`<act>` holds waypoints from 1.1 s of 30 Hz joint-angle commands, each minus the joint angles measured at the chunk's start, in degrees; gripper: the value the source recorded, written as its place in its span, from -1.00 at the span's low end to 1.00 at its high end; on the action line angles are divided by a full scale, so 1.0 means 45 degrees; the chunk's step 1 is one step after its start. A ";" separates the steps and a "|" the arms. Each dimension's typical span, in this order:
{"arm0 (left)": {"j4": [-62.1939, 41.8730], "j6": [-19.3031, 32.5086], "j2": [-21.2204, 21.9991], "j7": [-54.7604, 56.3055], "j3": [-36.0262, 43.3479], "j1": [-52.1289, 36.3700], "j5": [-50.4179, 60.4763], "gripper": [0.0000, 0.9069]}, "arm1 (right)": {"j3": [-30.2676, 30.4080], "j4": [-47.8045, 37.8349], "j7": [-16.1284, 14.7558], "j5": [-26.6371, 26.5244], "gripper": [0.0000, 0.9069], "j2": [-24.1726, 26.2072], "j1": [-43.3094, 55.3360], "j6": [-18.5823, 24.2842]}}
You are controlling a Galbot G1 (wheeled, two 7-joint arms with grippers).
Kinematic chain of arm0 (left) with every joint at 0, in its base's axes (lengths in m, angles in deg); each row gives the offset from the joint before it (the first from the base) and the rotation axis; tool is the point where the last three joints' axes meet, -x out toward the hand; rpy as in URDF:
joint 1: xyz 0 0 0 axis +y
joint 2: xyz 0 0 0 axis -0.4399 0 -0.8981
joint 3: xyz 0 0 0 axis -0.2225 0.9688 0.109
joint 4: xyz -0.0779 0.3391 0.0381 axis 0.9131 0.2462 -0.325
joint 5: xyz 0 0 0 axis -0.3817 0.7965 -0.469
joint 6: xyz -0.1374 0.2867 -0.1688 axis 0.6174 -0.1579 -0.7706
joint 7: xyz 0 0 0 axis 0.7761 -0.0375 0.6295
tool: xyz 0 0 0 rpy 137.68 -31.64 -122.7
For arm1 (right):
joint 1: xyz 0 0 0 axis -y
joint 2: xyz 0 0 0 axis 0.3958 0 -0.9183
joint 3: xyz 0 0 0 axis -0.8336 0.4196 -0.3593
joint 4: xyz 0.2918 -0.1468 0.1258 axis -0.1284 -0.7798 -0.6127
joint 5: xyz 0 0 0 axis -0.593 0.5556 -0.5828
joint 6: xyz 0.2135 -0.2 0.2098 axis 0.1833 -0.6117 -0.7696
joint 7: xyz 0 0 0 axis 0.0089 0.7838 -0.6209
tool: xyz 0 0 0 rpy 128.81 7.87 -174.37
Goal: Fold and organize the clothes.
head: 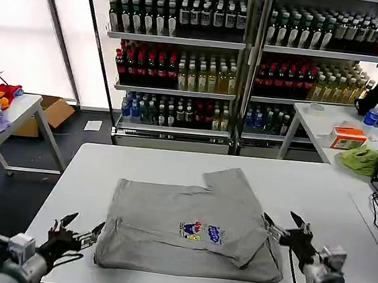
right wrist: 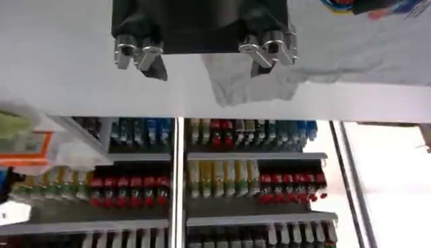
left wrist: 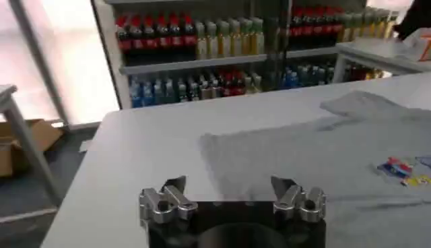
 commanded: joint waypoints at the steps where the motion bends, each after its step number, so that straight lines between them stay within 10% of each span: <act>1: -0.6036 0.0116 -0.1528 -0.1822 0.4109 -0.7010 -0.0604 1.00 | 0.2776 -0.5572 -0.1613 0.0940 1.00 -0.0579 0.5706 -0.0845; 23: -1.0845 0.0422 -0.0437 -0.2214 0.6636 -1.0906 -0.0396 1.00 | 0.4215 -1.0120 -0.1640 0.0866 0.96 -0.1949 0.8294 -0.0836; 24: -1.0812 0.0384 -0.0377 -0.2175 0.6625 -1.0836 -0.0402 1.00 | 0.4234 -1.0077 -0.1581 0.0867 0.62 -0.1980 0.8271 -0.0837; 26: -1.0839 0.0415 -0.0267 -0.2203 0.6593 -1.0811 -0.0467 1.00 | 0.4244 -1.0175 -0.1478 0.0854 -1.00 -0.2043 0.8333 -0.0840; 33: -1.0250 0.0062 -0.0192 -0.2105 0.6694 -1.0236 -0.0620 0.44 | 0.4535 -1.0082 -0.1402 0.0773 -1.00 -0.1940 0.8350 -0.0852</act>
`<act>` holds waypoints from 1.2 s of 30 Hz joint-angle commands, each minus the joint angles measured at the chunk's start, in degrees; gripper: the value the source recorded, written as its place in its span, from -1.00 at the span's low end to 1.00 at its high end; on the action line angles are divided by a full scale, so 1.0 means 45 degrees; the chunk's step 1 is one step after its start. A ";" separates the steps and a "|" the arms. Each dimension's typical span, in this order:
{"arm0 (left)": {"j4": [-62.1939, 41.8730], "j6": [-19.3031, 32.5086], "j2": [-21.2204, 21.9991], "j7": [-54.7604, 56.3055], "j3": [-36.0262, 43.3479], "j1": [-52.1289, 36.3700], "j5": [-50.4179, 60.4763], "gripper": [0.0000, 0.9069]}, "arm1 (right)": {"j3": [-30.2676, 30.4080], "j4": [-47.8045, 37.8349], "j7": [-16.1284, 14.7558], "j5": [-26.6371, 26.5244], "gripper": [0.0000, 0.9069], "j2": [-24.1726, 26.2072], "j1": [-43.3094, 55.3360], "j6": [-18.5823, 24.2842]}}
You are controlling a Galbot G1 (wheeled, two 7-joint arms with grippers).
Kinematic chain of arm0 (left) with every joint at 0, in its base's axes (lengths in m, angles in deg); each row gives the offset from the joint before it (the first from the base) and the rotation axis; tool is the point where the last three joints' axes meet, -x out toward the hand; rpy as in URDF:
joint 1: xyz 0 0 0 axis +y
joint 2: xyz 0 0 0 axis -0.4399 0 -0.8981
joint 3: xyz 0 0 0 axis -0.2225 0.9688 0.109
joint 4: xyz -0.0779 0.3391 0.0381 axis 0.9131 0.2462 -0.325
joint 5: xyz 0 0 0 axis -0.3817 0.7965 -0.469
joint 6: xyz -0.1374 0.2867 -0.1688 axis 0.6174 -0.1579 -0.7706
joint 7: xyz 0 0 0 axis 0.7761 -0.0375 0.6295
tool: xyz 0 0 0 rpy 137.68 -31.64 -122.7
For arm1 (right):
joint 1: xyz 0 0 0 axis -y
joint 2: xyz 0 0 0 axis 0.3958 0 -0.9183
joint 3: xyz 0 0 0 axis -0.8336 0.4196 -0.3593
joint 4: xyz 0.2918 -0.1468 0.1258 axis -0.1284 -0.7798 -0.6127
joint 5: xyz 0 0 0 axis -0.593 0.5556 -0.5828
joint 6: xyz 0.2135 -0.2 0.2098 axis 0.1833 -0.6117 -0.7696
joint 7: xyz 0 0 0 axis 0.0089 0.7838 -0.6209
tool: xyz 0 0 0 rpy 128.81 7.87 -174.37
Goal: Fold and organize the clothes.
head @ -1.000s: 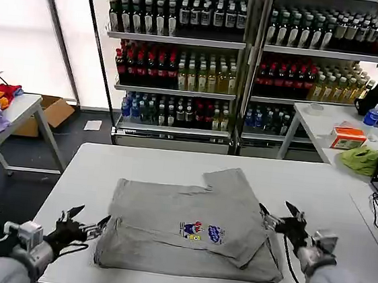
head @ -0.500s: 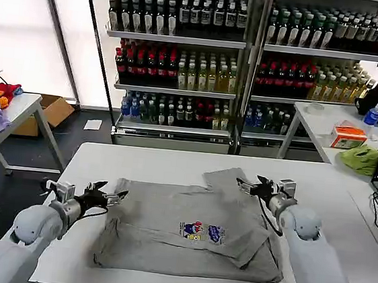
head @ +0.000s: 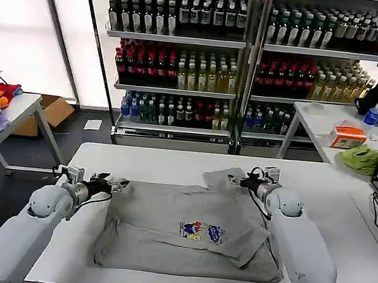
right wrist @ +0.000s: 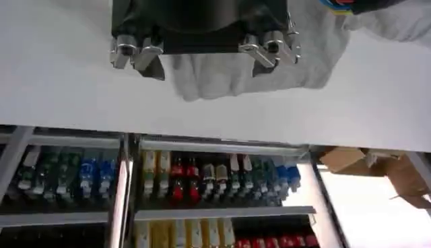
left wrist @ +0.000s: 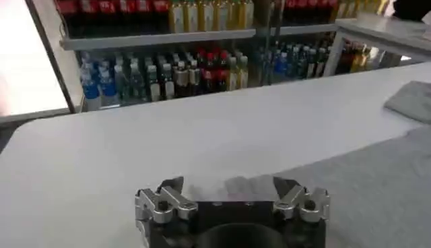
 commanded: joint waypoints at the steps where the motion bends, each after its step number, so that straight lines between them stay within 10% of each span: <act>1: -0.0334 -0.0258 0.0051 -0.0064 0.0585 -0.0208 -0.0145 0.33 | 0.0363 -0.0682 0.0020 -0.0006 -1.00 -0.0145 0.0486 -0.0057; 2: -0.0199 -0.0281 0.0033 -0.0066 0.0591 -0.0097 -0.0134 -0.27 | 0.0354 -0.0661 0.0037 -0.0044 -1.00 -0.0146 0.0462 -0.0058; 5: 0.0050 -0.0279 0.0063 -0.0068 0.0545 0.0269 -0.0109 -0.96 | 0.0350 -0.0611 0.0080 -0.0035 -1.00 -0.0173 0.0352 -0.0052; 17: 0.0450 -0.0317 -0.0009 0.0037 0.0291 0.0710 -0.0389 -0.98 | 0.0108 -0.0118 0.0393 -0.0581 -1.00 -0.0219 0.0033 -0.0047; 36: 0.4198 -0.0030 -0.0532 0.1987 -0.1697 0.2020 -0.2229 -0.96 | -0.1491 0.6509 0.2424 -0.3885 -1.00 0.0810 -0.3021 -0.0082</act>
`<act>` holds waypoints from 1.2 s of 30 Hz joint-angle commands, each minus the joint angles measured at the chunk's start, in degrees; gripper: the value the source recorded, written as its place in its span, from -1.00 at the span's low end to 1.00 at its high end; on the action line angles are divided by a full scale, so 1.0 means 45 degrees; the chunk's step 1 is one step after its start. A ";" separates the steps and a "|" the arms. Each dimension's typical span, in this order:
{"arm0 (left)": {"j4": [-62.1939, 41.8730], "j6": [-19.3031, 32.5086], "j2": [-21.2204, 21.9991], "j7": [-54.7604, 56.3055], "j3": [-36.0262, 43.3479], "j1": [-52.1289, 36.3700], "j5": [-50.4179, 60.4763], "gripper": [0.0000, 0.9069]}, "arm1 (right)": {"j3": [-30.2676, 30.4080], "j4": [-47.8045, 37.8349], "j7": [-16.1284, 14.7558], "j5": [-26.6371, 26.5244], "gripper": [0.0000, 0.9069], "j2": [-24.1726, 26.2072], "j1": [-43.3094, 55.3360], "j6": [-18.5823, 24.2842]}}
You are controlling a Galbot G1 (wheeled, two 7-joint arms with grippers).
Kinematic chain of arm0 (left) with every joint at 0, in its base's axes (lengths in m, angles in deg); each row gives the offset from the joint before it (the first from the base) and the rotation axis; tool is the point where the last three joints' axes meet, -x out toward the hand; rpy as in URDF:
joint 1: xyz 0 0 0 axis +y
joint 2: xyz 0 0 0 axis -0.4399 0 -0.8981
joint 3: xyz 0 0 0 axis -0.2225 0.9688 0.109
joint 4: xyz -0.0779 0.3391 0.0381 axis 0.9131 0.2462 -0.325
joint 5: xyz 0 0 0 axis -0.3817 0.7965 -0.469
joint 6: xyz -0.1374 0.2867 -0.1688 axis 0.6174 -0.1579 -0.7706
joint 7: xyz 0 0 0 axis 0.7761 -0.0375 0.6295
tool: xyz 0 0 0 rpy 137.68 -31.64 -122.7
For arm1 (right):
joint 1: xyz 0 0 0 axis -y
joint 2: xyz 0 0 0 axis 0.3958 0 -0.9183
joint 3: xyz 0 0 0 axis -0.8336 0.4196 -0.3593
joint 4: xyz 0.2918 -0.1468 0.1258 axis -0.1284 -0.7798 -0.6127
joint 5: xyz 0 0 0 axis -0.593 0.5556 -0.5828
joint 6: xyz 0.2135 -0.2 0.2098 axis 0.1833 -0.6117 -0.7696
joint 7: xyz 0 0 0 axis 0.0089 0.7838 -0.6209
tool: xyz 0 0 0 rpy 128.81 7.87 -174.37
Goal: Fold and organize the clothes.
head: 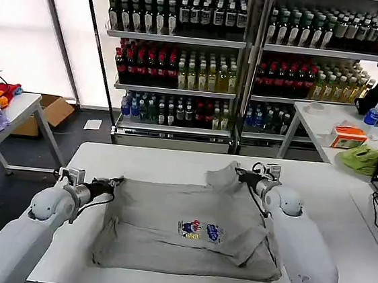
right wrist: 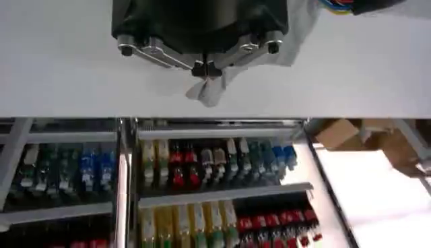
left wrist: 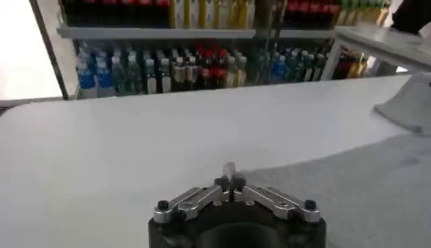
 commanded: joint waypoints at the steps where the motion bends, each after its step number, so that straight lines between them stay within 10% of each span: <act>1: 0.3311 0.0020 -0.0300 0.1243 -0.1506 0.1613 -0.1091 -0.98 | -0.0843 0.3568 0.0875 -0.1447 -1.00 0.0441 -0.1794 -0.0002; 16: 0.7553 -0.0223 -0.0759 0.2221 -0.4030 0.6680 -0.1158 -0.98 | -0.4442 0.9587 0.1842 -0.1798 -1.00 0.1043 -0.8941 0.0019; 29: 0.8590 -0.0325 -0.0496 0.2117 -0.4878 1.0430 0.0292 -0.96 | -0.5078 1.1203 0.2601 -0.0413 -1.00 0.0531 -1.3292 0.0080; 30: 0.8626 -0.0325 -0.0473 0.2083 -0.4949 1.0619 0.0455 1.00 | -0.5078 1.1270 0.2581 -0.0373 -1.00 0.0529 -1.3414 0.0071; 31: 0.8618 -0.0328 -0.0455 0.2002 -0.5004 1.0687 0.0536 1.00 | -0.5073 1.1301 0.2438 -0.0236 -0.49 0.0543 -1.3613 0.0048; 32: 0.8600 -0.0331 -0.0449 0.1972 -0.5021 1.0781 0.0645 1.00 | -0.5065 1.1303 0.2297 -0.0066 0.73 0.0555 -1.3688 0.0054; 33: 0.8565 -0.0328 -0.0440 0.1938 -0.4995 1.0807 0.0841 1.00 | -0.5026 1.1291 0.2187 0.0266 1.00 0.0555 -1.3769 0.0044; 36: 0.8629 -0.0332 -0.0365 0.1868 -0.5062 1.0604 0.0914 1.00 | -0.5024 1.1320 0.2036 0.0450 1.00 0.0512 -1.3658 0.0082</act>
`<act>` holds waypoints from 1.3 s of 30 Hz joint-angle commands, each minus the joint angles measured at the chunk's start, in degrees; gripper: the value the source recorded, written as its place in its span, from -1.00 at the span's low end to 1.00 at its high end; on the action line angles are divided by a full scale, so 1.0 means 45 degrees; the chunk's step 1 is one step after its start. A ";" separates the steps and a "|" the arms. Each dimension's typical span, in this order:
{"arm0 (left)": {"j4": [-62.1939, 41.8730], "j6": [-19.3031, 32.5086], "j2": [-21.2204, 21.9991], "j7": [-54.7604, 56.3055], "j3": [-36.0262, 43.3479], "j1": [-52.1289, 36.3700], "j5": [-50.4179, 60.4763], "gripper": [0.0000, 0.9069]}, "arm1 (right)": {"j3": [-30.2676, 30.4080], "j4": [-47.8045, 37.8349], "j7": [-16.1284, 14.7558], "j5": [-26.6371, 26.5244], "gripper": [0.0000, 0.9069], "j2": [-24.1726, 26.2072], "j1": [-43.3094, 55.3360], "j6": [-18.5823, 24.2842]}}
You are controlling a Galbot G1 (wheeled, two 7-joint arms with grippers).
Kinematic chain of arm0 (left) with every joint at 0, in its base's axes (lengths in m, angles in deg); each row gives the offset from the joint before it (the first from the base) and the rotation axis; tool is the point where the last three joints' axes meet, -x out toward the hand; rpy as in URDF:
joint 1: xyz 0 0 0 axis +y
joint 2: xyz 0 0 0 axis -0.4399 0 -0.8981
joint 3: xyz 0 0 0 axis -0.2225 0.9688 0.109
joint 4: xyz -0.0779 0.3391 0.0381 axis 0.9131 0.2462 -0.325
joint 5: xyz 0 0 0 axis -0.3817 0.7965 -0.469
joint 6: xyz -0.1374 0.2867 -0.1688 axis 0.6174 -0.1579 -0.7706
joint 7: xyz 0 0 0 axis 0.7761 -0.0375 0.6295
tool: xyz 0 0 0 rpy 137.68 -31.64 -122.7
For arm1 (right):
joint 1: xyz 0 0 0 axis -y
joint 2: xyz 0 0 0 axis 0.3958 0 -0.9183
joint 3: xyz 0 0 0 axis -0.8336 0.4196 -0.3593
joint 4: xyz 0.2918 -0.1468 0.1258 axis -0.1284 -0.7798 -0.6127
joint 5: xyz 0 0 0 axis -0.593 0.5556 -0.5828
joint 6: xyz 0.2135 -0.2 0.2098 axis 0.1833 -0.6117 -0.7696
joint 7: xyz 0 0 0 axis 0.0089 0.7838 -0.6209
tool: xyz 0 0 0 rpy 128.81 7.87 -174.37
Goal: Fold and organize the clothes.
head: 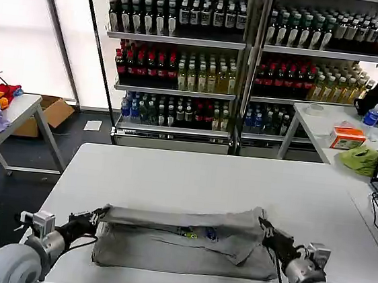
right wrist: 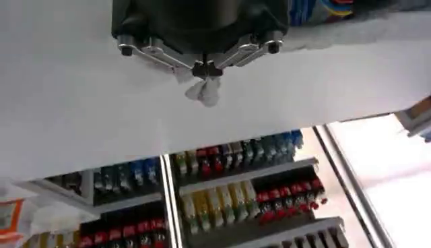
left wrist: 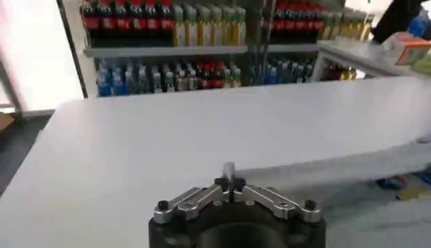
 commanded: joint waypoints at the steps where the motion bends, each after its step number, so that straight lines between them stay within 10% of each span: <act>1: 0.0872 -0.0035 0.0123 -0.0089 -0.0716 0.1864 0.0822 1.00 | -0.0469 0.1088 -0.0106 0.0785 1.00 -0.0116 -0.1970 0.0082; 11: 0.1818 -0.0018 0.0118 0.0528 -0.3101 0.2422 -0.0125 1.00 | -0.1807 0.0400 -0.2129 0.1517 1.00 0.0289 -0.1296 0.3648; 19: 0.2614 -0.0004 0.4667 0.2408 -0.1073 0.2597 0.2154 1.00 | -0.1516 -0.0553 -0.2674 0.4092 1.00 -0.0064 -0.2125 0.6177; 24: 0.1939 0.0309 0.6354 0.3393 0.0027 0.2081 0.3215 1.00 | -0.1530 -0.0690 -0.2819 0.4014 1.00 -0.0124 -0.2659 0.6683; 36: 0.0798 0.0513 0.6998 0.3561 0.0718 0.1551 0.4164 0.96 | -0.1487 -0.0137 -0.2207 0.3765 1.00 -0.0199 -0.3254 0.5886; 39: 0.0481 0.0573 0.7267 0.3471 0.0729 0.1607 0.4541 -0.04 | -0.1498 -0.0044 -0.2212 0.3655 1.00 -0.0244 -0.3387 0.5884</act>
